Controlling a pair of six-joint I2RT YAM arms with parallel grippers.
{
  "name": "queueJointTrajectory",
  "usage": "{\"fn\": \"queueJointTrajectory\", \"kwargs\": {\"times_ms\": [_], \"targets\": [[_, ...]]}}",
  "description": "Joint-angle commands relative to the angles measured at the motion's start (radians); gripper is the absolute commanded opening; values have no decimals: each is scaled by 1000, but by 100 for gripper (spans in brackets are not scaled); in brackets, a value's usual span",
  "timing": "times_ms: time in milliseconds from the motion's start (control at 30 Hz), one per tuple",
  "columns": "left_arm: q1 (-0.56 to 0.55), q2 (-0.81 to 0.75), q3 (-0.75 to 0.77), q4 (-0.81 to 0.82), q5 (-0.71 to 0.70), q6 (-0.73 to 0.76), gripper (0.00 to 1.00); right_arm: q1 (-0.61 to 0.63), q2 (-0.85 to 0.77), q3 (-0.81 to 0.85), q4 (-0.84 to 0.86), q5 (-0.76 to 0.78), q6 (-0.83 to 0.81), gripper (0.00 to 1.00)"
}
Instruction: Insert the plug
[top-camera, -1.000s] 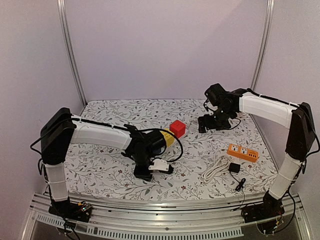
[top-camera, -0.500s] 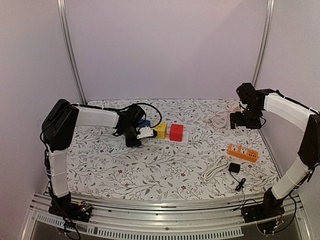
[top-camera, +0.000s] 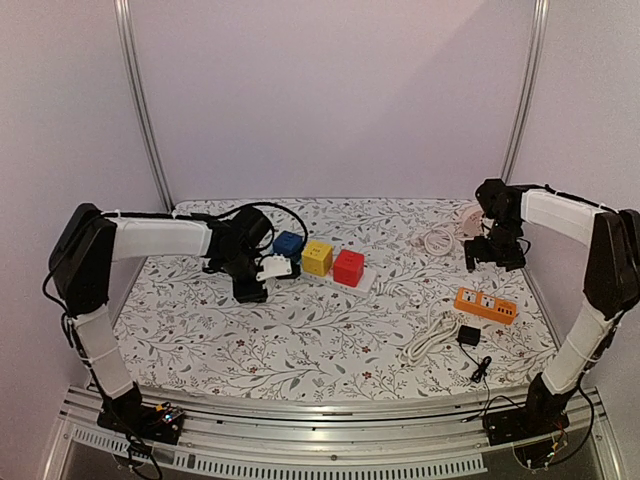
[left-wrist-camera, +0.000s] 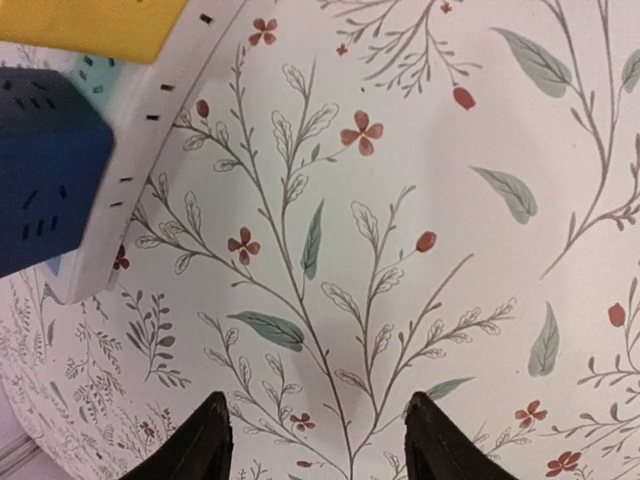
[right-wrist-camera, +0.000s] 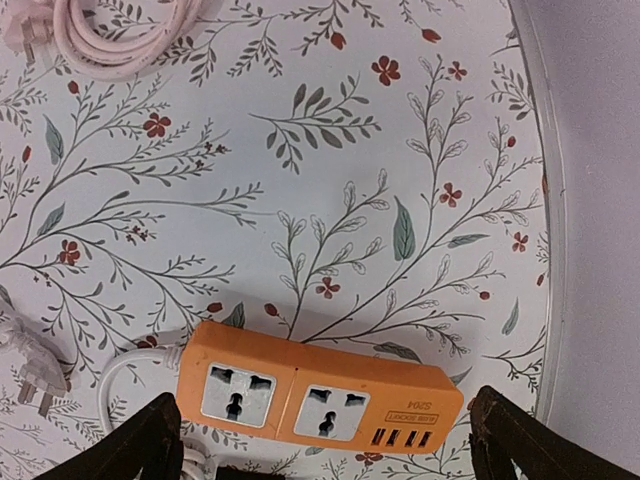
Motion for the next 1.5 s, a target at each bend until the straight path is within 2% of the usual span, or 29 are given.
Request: {"fn": "queueJointTrajectory", "kwargs": {"times_ms": [0,133,233,367,533,733,900,967,1000,1100,1133,1333,1467], "targets": [[-3,-125,-36,-80,63,-49,60,-6,126,70,-37,-108,-171,99],[-2,-185,-53,-112,68,-65,63,-4,163,93,-65,-200,-507,99],[0,-199,-79,-100,55,-65,65,-6,120,15,-21,-216,-711,99],[0,-193,-104,-90,44,-78,65,-5,97,-55,-69,-248,-955,99],[0,-176,-95,-92,59,-97,65,-5,123,-77,-92,-147,-1091,99],[-2,-161,-86,-99,48,-107,65,-5,211,-68,-96,-69,-1158,99],[-3,-163,-88,-108,29,-109,65,-4,295,-21,-105,-127,-1172,94],[-3,-166,-92,-108,25,-109,65,-5,297,-2,-116,-178,-1174,85],[-4,-167,-94,-107,21,-109,65,-5,296,9,-120,-195,-1173,76],[-3,-167,-97,-108,4,-110,66,-5,278,27,-118,-188,-1171,42],[-3,-168,-97,-111,-3,-108,66,-4,270,32,-118,-173,-1175,36],[1,-154,-122,-122,9,-110,66,53,179,109,-113,-40,-1202,13],[1,-130,-132,-118,12,-111,66,170,91,205,-115,35,-1184,7]]}}
